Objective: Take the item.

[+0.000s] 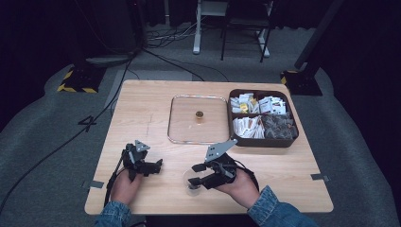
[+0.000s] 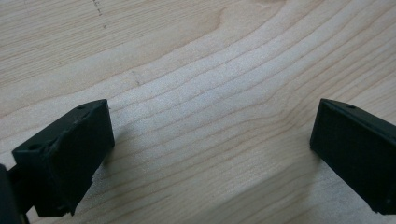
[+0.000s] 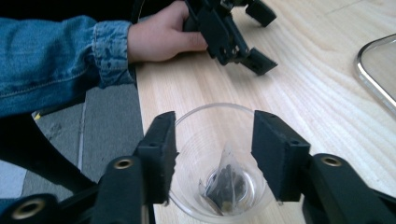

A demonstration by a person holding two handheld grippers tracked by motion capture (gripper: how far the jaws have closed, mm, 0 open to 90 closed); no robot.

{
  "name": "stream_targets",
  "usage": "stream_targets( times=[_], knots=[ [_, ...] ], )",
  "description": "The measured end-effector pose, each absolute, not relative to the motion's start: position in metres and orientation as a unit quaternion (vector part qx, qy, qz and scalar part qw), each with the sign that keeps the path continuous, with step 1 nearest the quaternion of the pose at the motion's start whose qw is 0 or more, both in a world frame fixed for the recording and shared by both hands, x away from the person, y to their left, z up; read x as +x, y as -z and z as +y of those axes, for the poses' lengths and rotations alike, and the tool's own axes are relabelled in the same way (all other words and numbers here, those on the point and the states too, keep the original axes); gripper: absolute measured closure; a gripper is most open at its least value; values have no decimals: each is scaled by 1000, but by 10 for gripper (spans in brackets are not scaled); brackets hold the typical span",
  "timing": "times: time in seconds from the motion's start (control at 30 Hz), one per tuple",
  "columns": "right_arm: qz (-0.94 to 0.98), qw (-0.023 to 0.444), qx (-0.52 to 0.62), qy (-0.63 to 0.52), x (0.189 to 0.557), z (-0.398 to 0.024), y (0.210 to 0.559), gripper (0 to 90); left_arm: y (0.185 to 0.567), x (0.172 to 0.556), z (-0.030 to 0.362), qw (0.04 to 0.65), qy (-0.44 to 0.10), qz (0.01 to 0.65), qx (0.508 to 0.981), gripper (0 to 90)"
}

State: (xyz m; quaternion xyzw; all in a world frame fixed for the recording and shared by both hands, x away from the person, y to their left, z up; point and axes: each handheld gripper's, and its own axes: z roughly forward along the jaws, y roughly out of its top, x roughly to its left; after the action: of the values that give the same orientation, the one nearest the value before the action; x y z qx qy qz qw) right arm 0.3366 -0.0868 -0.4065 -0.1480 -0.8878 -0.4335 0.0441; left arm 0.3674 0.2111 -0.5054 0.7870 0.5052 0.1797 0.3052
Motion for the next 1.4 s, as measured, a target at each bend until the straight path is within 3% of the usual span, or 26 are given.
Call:
stream_targets(
  times=[0.33,0.6,0.8,1.4],
  knots=[
    [-872,14,-167,459,338,-104,391,349,505,369,211,306,-180,502,789,0],
    [-863,-20,-190,468,339,-139,375,309,505,369,211,307,-181,500,789,0],
    [-851,-27,-213,480,342,-166,369,164,505,369,211,307,-181,500,789,0],
    [-824,-113,-286,476,349,-249,372,145,506,366,211,306,-179,506,786,1]
  ],
)
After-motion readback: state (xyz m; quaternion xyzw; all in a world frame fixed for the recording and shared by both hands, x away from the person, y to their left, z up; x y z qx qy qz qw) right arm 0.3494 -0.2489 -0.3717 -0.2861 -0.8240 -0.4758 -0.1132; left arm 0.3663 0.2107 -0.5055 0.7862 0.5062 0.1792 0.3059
